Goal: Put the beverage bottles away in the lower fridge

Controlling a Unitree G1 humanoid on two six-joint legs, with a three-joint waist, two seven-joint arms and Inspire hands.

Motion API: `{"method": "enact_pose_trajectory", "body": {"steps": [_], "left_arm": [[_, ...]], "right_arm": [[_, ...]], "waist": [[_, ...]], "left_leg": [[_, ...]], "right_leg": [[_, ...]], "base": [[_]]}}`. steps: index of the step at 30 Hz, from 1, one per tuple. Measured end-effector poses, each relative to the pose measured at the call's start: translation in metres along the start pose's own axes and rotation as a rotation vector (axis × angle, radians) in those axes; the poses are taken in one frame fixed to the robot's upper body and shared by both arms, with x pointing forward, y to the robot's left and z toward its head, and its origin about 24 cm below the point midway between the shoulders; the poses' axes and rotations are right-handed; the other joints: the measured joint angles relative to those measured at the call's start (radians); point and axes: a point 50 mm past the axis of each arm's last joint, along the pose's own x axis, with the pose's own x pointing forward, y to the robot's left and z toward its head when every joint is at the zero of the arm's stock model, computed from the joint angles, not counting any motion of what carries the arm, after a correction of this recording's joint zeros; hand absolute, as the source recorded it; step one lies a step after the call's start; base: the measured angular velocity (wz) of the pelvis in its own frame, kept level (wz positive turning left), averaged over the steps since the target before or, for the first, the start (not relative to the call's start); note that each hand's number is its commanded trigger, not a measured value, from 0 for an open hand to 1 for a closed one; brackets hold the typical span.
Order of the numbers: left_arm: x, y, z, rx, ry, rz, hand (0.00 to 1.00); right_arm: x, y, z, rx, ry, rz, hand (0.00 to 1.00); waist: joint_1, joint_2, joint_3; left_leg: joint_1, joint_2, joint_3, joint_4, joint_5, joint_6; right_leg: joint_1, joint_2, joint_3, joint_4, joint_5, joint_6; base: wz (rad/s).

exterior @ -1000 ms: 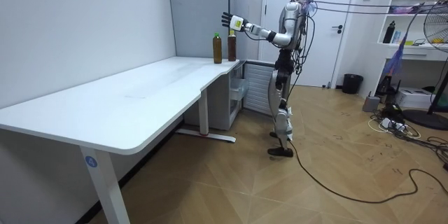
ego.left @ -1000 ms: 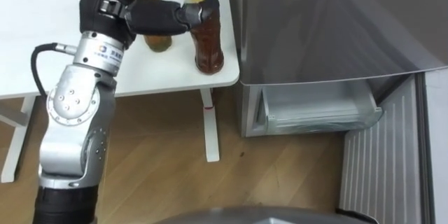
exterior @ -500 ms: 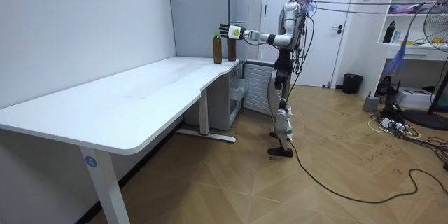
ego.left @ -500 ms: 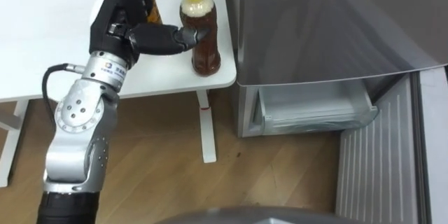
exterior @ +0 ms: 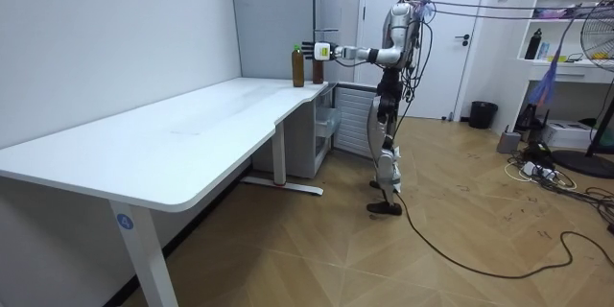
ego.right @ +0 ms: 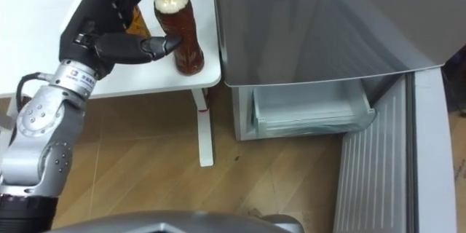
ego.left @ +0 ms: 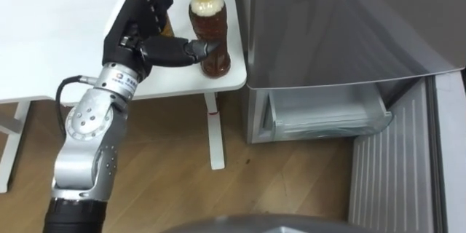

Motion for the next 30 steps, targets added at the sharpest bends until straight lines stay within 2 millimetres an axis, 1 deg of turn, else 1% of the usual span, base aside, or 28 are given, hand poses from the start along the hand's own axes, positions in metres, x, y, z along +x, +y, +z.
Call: {"method": "enact_pose_trajectory", "body": {"steps": [1, 8, 17, 19, 23, 25, 28, 30], "left_arm": [[0.0, -0.001, 0.0, -0.015, 0.002, -0.004, 0.0], [0.001, -0.008, -0.006, -0.063, 0.045, -0.038, 0.0], [0.001, -0.008, -0.008, -0.063, 0.058, -0.032, 0.0], [0.002, -0.007, -0.01, -0.065, 0.068, -0.026, 0.0], [0.002, -0.003, -0.022, -0.075, 0.124, 0.005, 0.0], [0.002, -0.003, -0.022, -0.075, 0.124, 0.008, 0.0], [0.004, -0.003, -0.021, -0.073, 0.12, 0.007, 0.0], [0.009, -0.004, -0.017, -0.068, 0.102, -0.001, 0.0]], "right_arm": [[0.0, 0.0, 0.0, 0.0, 0.0, 0.0, 0.0], [0.0, 0.001, 0.0, -0.01, 0.015, 0.005, 0.0], [0.0, 0.002, -0.001, -0.011, 0.025, 0.029, 0.0], [0.0, 0.002, 0.0, -0.035, 0.026, 0.028, 0.0], [-0.001, 0.001, 0.004, -0.053, 0.014, 0.022, 0.0], [-0.001, 0.0, 0.004, -0.054, 0.011, 0.02, 0.0], [-0.001, 0.001, 0.003, -0.054, 0.014, 0.019, 0.0], [-0.001, 0.001, 0.004, -0.054, 0.012, 0.02, 0.0]], "waist": [[0.0, 0.001, -0.0015], [-0.002, -0.002, -0.0013], [-0.009, -0.006, 0.0026], [-0.012, -0.005, 0.0032], [-0.026, -0.002, 0.0034], [-0.029, 0.001, 0.0059], [-0.029, 0.004, 0.0057], [-0.029, 0.006, 0.0085]], "left_leg": [[-0.003, 0.0, 0.0, 0.0, 0.0, 0.0], [-0.005, 0.0, 0.002, 0.0, 0.0, 0.0], [0.0, 0.0, 0.003, 0.0, 0.0, 0.0], [-0.001, 0.0, 0.003, 0.0, 0.0, 0.0], [-0.005, 0.001, 0.004, 0.006, 0.0, 0.0], [-0.006, 0.001, 0.004, 0.008, 0.0, 0.0], [-0.006, 0.001, 0.004, 0.009, 0.0, 0.0], [-0.005, 0.001, 0.004, 0.009, 0.0, 0.0]], "right_leg": [[-0.003, 0.0, 0.0, 0.001, 0.0, 0.0], [-0.014, 0.0, 0.003, 0.012, -0.003, -0.001], [-0.01, 0.0, 0.003, 0.013, -0.004, 0.0], [-0.011, 0.0, 0.003, 0.014, -0.004, 0.0], [-0.015, 0.0, 0.004, 0.015, -0.005, -0.001], [-0.016, 0.0, 0.005, 0.015, -0.005, -0.001], [-0.016, 0.0, 0.008, 0.016, -0.005, -0.002], [-0.016, 0.0, 0.013, 0.018, -0.005, -0.001]], "base": [[0.0], [-0.02], [0.0], [0.0], [0.0], [0.0], [0.0], [0.0]]}}
